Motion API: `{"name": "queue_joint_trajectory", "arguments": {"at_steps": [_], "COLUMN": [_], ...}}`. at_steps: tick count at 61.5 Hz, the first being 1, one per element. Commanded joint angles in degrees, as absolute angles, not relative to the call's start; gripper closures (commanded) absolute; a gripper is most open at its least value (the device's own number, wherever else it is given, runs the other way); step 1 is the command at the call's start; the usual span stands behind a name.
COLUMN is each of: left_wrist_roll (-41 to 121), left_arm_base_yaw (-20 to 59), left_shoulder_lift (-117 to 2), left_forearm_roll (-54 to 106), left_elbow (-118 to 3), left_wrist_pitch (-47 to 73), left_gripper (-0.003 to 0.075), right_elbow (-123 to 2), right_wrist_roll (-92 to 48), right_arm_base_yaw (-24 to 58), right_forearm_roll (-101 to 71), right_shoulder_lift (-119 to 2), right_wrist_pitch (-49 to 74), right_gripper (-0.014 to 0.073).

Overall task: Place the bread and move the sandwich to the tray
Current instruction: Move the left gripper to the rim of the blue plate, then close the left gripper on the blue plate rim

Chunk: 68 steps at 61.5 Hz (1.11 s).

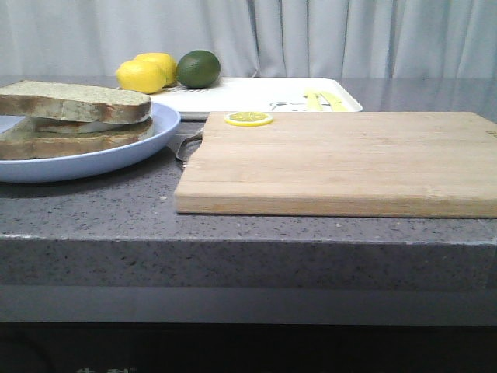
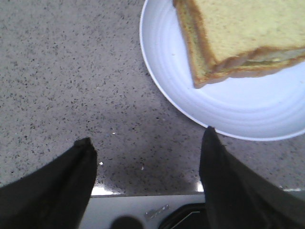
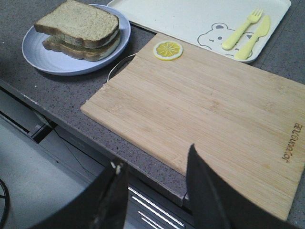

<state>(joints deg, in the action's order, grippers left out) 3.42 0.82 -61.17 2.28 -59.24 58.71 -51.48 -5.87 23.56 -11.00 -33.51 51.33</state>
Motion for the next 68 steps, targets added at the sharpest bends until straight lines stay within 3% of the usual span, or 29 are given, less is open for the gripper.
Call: {"name": "queue_joint_trajectory", "arguments": {"at_steps": [1,20,44,68], "left_wrist_roll": [2.77,14.35,18.54,18.54], "left_arm_base_yaw": [-2.13,-11.28,-12.11,-12.11], "left_shoulder_lift": [-66.0,-79.19,-89.17,-92.91], "left_forearm_roll": [2.49,23.53,35.52,39.61], "left_elbow": [-63.61,-67.6,-67.65,-67.65], "left_wrist_pitch": [57.68,57.86,54.81,53.15], "left_gripper": [0.0262,0.0262,0.027,0.0538], "right_elbow": [-52.75,-52.75,-52.75,-52.75], "right_wrist_roll": [-5.73,-5.73,-5.73,-5.73], "right_arm_base_yaw": [23.16,23.16,23.16,23.16], "right_forearm_roll": [-10.93,-10.93,-10.93,-10.93], "right_shoulder_lift": [-33.64,-33.64,-33.64,-33.64], "right_wrist_pitch": [47.49,47.49,47.49,47.49], "right_gripper": [0.0267,0.0267,0.0267,0.0267]}}
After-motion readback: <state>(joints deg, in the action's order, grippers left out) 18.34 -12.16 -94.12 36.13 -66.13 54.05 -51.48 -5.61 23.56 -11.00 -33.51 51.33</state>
